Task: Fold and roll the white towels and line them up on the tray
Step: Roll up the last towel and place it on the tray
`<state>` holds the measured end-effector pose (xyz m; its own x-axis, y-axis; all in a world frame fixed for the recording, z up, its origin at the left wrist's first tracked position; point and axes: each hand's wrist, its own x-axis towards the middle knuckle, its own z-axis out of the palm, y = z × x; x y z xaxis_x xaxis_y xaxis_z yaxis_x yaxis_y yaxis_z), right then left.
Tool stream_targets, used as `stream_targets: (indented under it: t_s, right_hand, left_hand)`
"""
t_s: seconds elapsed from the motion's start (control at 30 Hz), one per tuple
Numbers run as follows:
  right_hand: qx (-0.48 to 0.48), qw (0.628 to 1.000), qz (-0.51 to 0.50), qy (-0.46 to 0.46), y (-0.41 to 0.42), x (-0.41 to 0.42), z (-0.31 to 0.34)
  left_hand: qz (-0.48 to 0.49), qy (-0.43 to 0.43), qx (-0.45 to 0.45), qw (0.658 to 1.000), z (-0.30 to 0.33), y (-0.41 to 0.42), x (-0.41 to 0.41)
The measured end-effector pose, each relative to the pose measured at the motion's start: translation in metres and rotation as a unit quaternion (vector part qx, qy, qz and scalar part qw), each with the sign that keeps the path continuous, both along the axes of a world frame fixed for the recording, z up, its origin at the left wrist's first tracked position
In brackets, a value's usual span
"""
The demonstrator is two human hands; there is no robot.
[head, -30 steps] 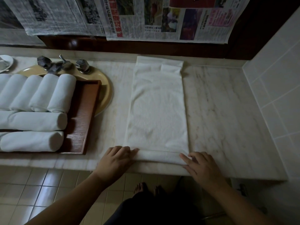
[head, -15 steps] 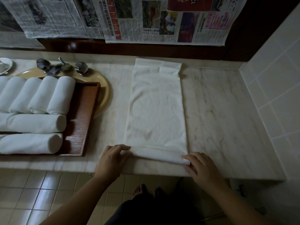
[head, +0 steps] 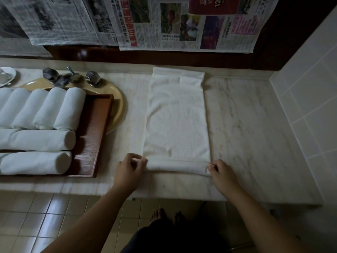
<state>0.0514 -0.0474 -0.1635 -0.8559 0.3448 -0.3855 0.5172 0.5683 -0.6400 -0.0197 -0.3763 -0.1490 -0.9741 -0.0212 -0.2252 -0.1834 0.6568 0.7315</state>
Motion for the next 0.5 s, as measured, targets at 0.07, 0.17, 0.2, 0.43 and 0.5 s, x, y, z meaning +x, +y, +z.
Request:
stream_targets:
  t_s: [0.07, 0.17, 0.2, 0.43, 0.5]
  right_hand:
    - [0.009, 1.0, -0.008, -0.013, -0.006, -0.004, 0.004]
    - [0.145, 0.988, 0.047, 0.003, -0.018, 0.0, 0.008]
    - [0.21, 0.973, 0.088, 0.049, -0.023, 0.003, 0.011]
    - [0.304, 0.88, 0.283, 0.23, -0.039, 0.011, 0.014]
    - [0.308, 0.885, 0.268, 0.222, -0.04, 0.013, 0.008]
  left_hand:
    - [0.004, 0.029, -0.036, 0.999, 0.002, 0.004, -0.002]
    - [-0.098, 0.152, -0.174, 0.968, -0.001, 0.009, -0.003]
    - [-0.151, 0.194, -0.205, 0.947, -0.005, 0.01, -0.002]
    - [-0.295, 0.332, -0.238, 0.864, -0.006, 0.022, 0.004]
    - [-0.298, 0.299, -0.223, 0.879, -0.005, 0.025, 0.011]
